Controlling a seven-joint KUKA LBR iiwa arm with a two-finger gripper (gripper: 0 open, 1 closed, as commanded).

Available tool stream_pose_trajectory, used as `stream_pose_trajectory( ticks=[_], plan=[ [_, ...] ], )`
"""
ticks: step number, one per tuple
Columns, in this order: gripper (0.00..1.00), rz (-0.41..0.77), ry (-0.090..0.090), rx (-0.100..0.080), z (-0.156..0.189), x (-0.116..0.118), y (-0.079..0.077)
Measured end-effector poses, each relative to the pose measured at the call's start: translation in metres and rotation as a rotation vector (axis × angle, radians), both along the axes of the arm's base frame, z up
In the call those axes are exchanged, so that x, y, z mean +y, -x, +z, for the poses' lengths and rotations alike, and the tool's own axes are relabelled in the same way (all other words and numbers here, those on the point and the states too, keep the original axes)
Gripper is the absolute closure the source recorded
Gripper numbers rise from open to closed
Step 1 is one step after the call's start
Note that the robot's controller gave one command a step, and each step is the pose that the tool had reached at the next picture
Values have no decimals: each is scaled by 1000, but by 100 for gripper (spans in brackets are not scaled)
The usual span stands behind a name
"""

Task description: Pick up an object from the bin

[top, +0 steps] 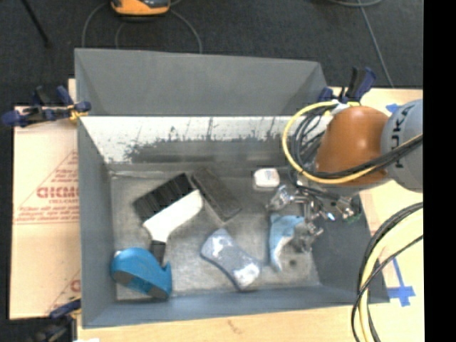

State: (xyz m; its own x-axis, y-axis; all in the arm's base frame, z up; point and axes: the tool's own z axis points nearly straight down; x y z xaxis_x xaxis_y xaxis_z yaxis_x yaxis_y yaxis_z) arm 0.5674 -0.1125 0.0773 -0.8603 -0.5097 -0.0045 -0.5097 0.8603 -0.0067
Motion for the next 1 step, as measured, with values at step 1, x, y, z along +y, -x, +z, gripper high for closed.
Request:
stream_pose_trajectory(
  ticks=[1],
  plan=[
    [100,-65,-4,-2,-4,1,4]
  ],
)
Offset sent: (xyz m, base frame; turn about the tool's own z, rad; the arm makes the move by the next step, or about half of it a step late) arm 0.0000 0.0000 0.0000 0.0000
